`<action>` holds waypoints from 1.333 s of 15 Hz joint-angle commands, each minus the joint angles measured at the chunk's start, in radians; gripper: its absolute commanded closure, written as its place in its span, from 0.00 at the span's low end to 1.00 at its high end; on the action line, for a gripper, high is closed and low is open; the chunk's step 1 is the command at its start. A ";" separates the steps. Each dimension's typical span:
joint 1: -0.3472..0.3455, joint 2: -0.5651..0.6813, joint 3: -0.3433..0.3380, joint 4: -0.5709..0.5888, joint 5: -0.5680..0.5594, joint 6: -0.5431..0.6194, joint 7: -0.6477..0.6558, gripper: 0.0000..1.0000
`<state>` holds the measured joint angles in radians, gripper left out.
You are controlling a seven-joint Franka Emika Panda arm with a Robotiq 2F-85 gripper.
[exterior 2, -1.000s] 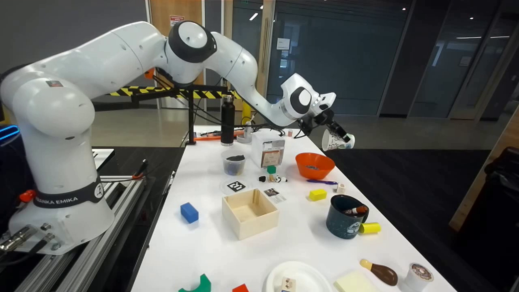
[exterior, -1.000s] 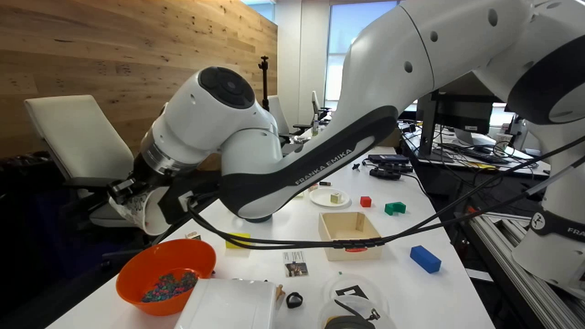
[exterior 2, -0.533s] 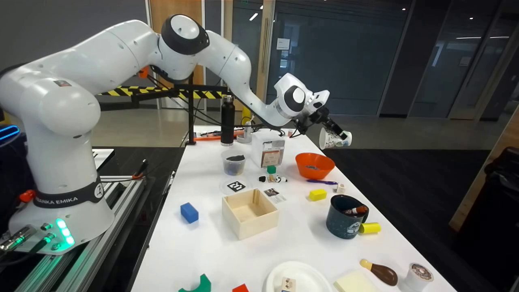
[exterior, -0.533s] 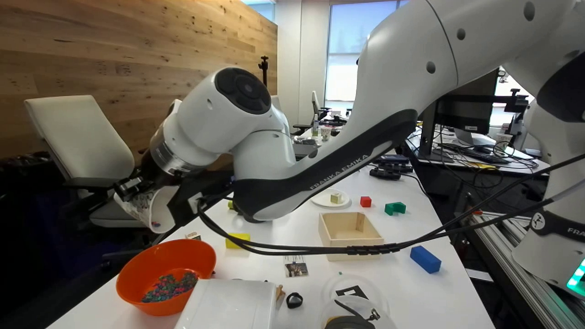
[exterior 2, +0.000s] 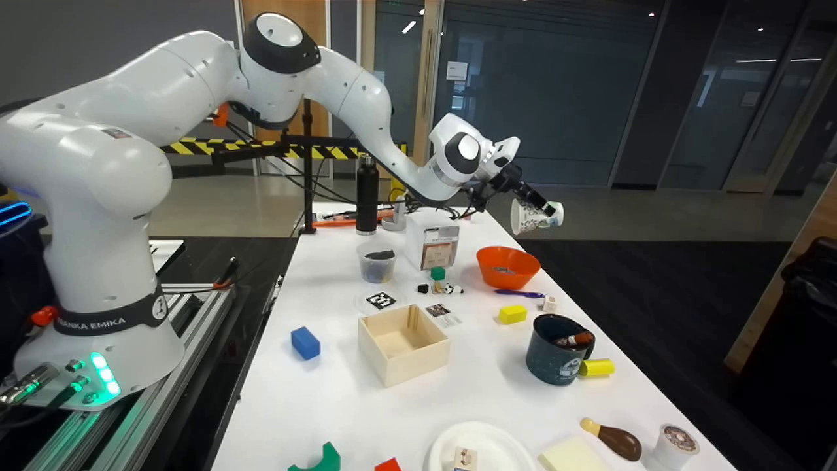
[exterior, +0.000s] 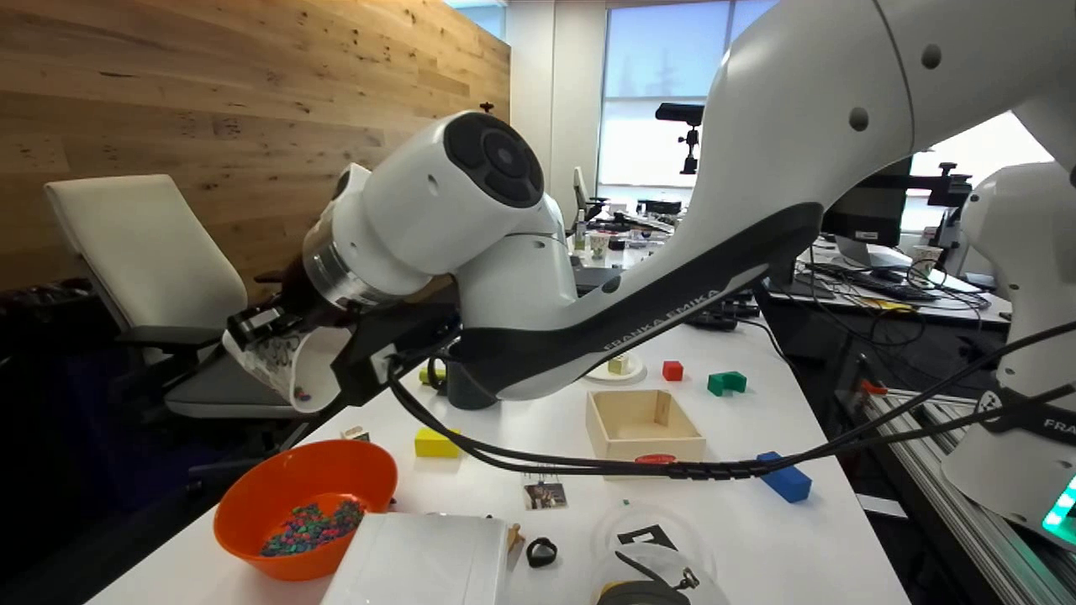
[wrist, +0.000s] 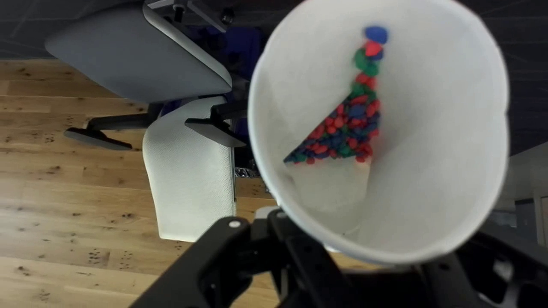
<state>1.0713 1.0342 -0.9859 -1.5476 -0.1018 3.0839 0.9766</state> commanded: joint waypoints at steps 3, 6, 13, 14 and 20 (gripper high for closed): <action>0.093 -0.010 -0.062 -0.124 0.109 0.086 -0.039 0.80; 0.104 -0.004 -0.061 -0.139 0.150 0.105 -0.067 0.80; 0.093 0.001 -0.041 -0.140 0.209 0.139 -0.140 0.80; 0.087 0.003 -0.035 -0.135 0.216 0.144 -0.152 0.80; 0.058 0.013 -0.002 -0.113 0.252 0.191 -0.236 0.80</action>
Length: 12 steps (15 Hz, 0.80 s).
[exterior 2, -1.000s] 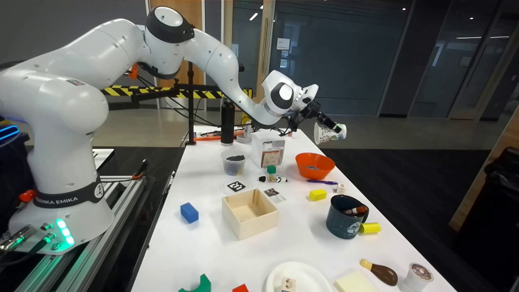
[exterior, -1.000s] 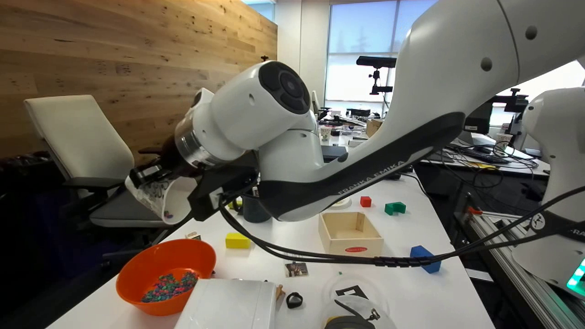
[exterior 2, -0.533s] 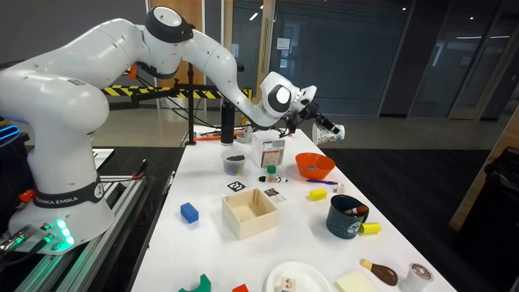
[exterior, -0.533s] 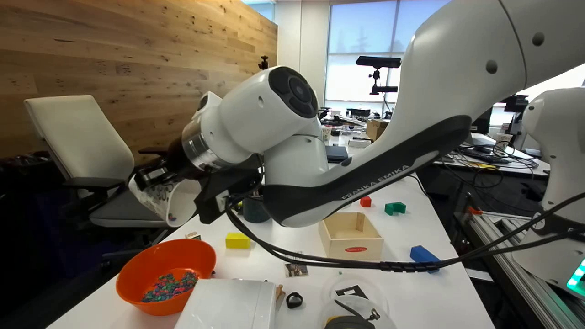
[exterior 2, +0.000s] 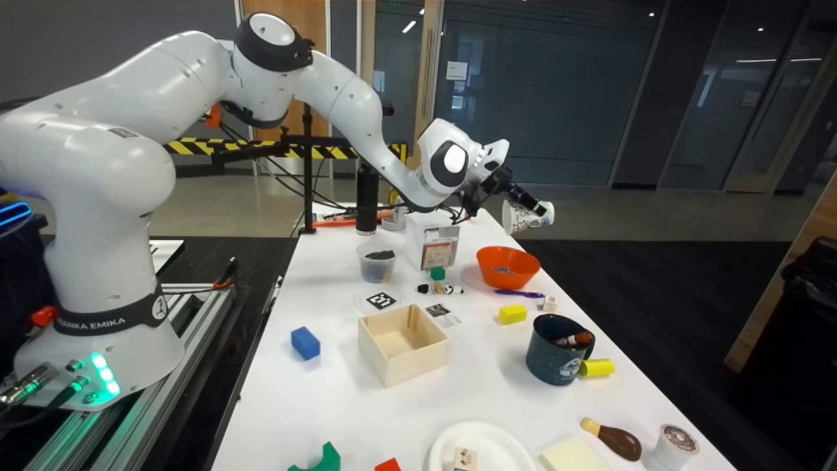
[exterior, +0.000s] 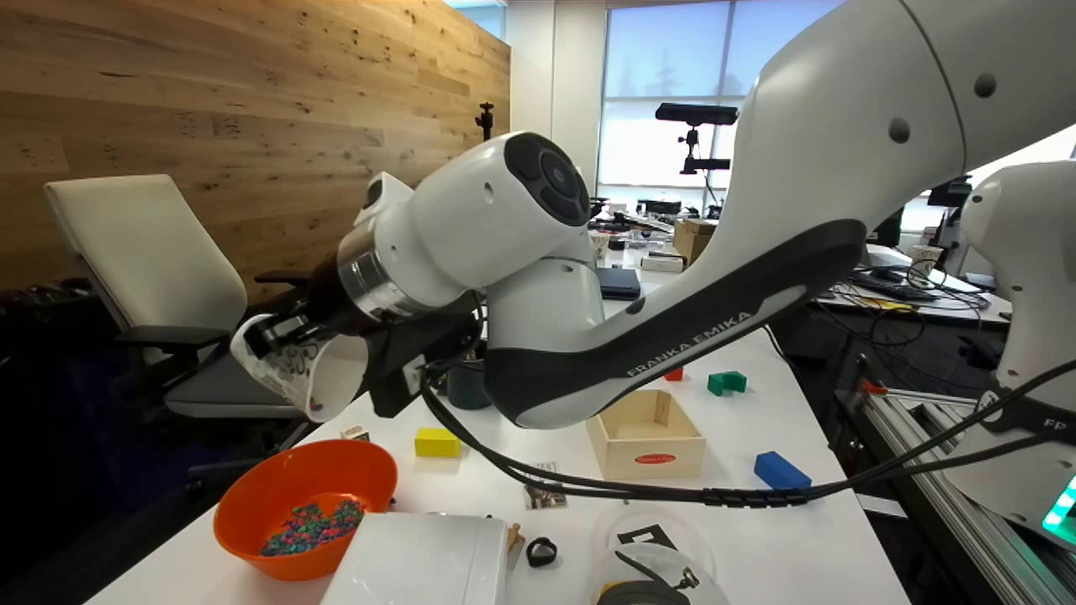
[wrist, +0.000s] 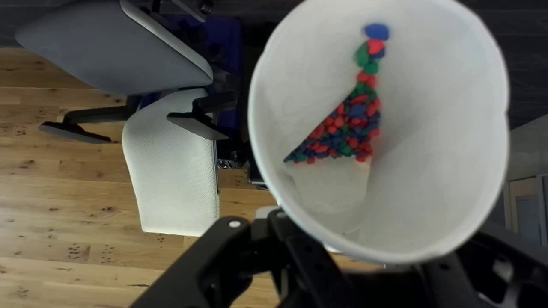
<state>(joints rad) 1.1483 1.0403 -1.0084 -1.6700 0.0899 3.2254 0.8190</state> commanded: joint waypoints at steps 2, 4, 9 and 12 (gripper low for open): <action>-0.037 0.007 0.044 0.020 0.075 0.068 -0.116 0.80; -0.057 0.009 0.067 0.033 0.094 0.085 -0.157 0.80; -0.112 0.013 0.129 0.065 0.146 0.122 -0.275 0.80; -0.139 0.014 0.161 0.086 0.177 0.134 -0.354 0.80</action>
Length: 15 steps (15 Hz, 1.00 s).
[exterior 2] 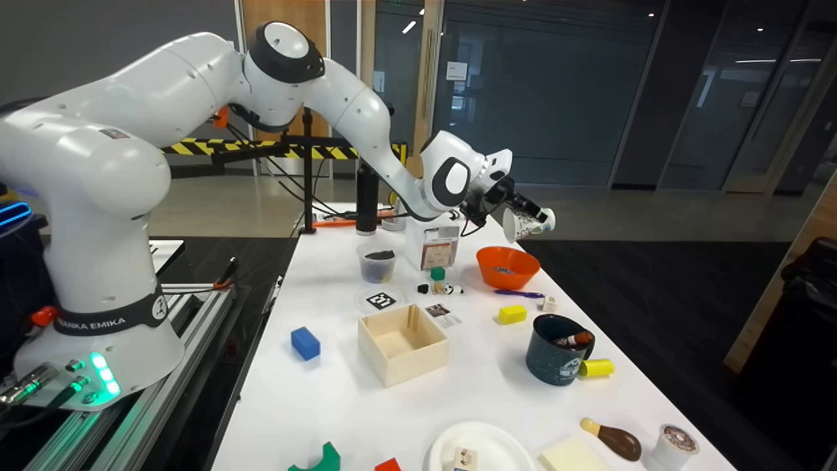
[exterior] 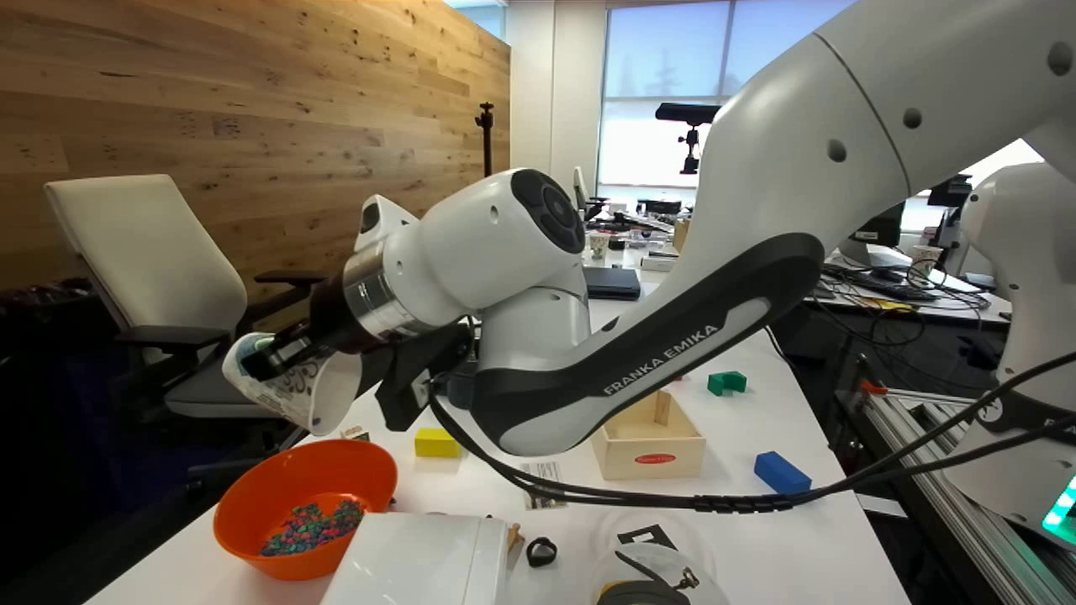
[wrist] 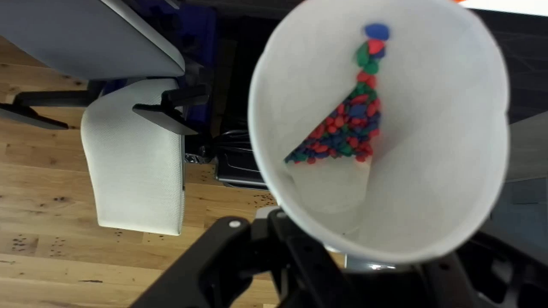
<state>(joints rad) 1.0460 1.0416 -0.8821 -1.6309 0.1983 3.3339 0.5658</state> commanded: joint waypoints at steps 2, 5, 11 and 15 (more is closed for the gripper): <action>-0.051 0.015 0.050 0.060 0.087 0.032 -0.145 0.80; -0.068 0.014 0.069 0.075 0.099 0.033 -0.192 0.80; -0.084 0.031 0.060 0.107 0.036 0.029 -0.148 0.80; -0.092 0.046 0.056 0.128 0.036 0.023 -0.149 0.80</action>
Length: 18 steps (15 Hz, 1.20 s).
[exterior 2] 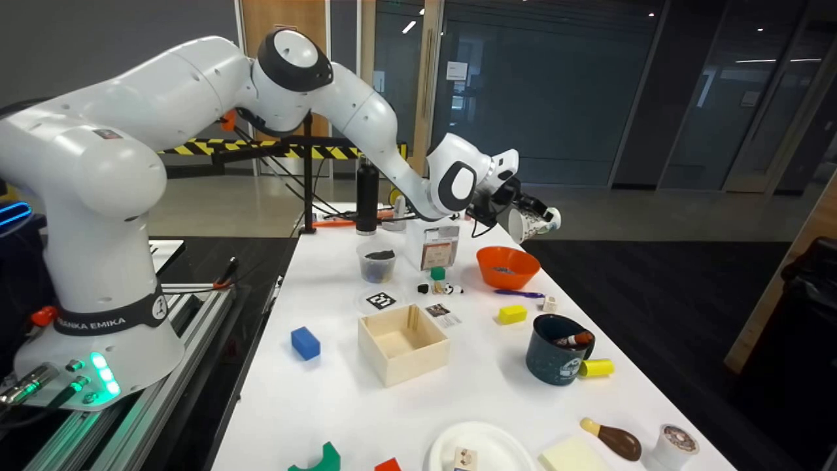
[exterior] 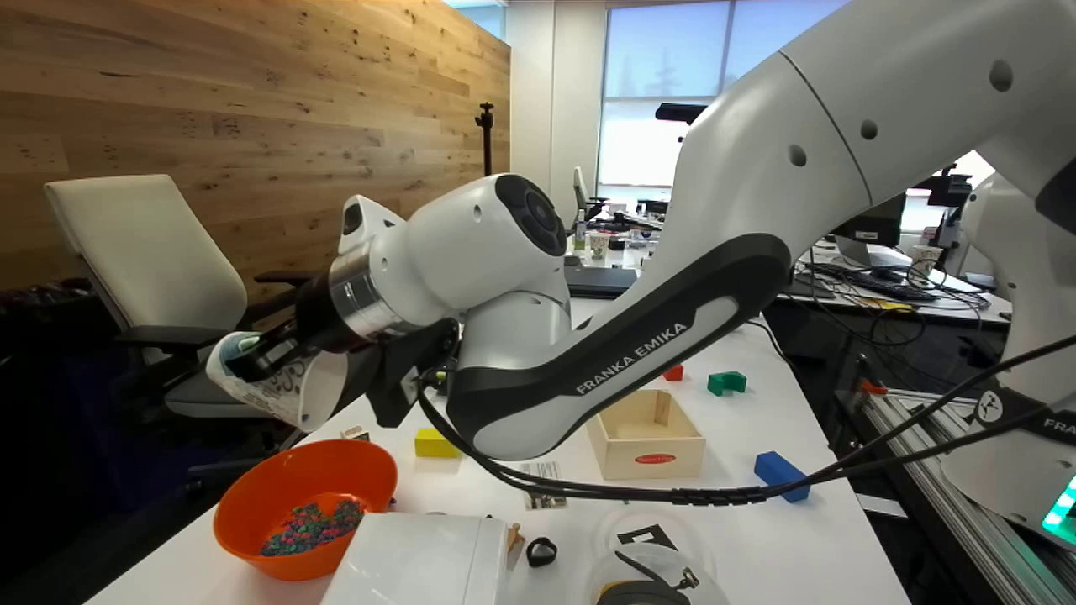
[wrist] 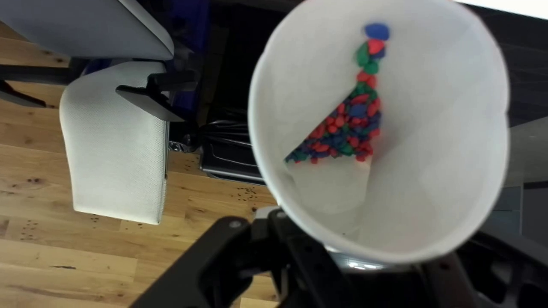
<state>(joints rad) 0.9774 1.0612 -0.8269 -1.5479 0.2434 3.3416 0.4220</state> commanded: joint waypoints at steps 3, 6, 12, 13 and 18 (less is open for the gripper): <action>-0.046 0.012 0.042 0.060 -0.015 -0.009 -0.014 0.80; -0.019 0.049 0.004 0.098 0.013 -0.059 0.003 0.80; 0.049 0.173 -0.112 0.282 0.032 -0.346 0.136 0.80; 0.053 0.191 -0.124 0.318 0.023 -0.403 0.168 0.80; 0.008 0.196 -0.071 0.413 -0.075 -0.547 0.322 0.80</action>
<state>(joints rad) 1.0382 1.2332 -0.9211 -1.2217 0.2231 2.8487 0.6435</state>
